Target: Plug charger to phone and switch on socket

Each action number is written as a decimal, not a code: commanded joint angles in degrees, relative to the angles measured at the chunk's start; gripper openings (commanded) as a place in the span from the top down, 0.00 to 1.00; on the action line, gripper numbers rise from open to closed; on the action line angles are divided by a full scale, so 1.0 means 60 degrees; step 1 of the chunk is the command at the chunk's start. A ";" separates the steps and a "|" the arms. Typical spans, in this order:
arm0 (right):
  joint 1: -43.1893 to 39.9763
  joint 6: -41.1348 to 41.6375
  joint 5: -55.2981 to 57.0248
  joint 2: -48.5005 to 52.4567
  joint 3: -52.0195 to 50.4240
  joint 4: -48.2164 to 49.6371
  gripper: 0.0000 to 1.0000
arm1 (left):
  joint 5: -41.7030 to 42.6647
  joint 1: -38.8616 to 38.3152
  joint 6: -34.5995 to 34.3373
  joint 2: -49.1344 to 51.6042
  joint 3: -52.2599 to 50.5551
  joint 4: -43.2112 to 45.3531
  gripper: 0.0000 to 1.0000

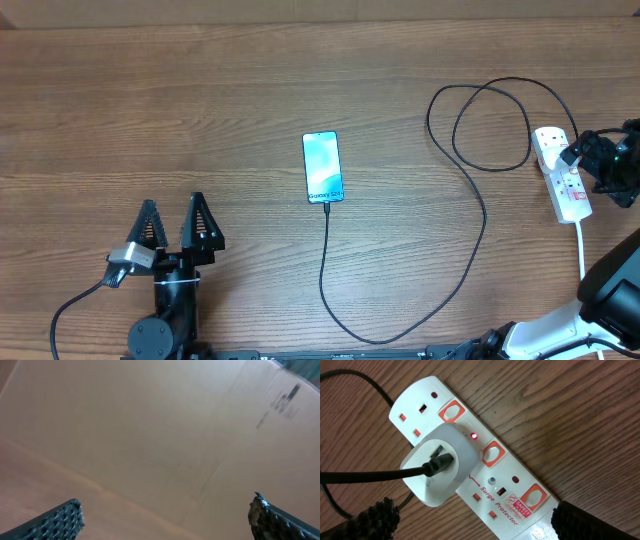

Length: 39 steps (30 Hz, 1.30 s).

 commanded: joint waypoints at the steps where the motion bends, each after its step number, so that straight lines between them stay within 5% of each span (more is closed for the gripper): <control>1: 0.0033 -0.0076 -0.0015 -0.0168 -0.0051 0.0036 0.00 | 0.0000 0.0007 -0.0022 -0.0109 -0.0106 -0.0452 0.01; 11: 0.0033 -0.0076 -0.0015 -0.0168 -0.0051 0.0036 0.00 | -0.0466 0.0007 0.0193 -0.0113 -0.0106 -0.3111 0.00; 20: 0.0033 -0.0076 -0.0011 -0.0168 -0.0051 0.0036 0.00 | -0.0222 0.0000 0.2867 -0.0113 -0.0106 -0.3107 0.00; 39: 0.0033 -0.0076 -0.0015 -0.0168 -0.0051 0.0036 0.00 | -0.0211 0.0000 0.2973 -0.0102 -0.0106 -0.3100 0.01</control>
